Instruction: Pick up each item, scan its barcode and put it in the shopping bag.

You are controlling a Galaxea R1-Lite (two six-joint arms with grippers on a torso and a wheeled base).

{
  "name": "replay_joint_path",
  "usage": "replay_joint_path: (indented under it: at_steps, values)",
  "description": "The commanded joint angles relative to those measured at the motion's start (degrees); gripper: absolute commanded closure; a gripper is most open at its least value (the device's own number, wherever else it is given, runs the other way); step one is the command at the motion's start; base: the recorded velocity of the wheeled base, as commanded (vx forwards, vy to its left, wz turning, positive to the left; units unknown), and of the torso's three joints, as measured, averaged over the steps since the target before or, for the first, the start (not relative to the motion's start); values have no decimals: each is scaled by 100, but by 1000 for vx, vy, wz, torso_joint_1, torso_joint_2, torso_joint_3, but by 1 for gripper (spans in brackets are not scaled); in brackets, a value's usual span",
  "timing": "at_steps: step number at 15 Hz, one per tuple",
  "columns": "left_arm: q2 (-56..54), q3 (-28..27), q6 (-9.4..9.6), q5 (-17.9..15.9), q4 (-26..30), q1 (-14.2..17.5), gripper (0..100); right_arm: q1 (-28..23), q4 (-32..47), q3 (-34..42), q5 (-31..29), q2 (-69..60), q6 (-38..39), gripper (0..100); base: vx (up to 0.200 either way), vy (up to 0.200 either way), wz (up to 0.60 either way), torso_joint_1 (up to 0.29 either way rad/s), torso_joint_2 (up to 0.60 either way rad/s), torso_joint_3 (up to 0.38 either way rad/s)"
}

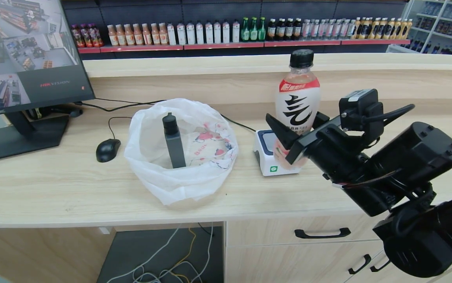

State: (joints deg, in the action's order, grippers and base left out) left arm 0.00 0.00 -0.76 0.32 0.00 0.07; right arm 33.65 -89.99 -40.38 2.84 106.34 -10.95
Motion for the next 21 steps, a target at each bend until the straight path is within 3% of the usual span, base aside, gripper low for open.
replay_joint_path:
  at_steps: [1,5,19,21]
  values:
    - [0,0,-12,3,0,1,0,28,-1,12,6,98,5,100,0,0,0,0,0,0]
    - [0,0,-21,3,0,1,0,2,-1,3,6,62,444,100,0,0,0,0,0,0]
    - [0,0,-12,3,0,1,0,-482,-1,-23,-3,115,717,100,0,200,0,3,1,1]
    - [0,0,-12,3,0,1,0,-570,-1,-102,-3,115,717,100,0,0,0,0,0,0]
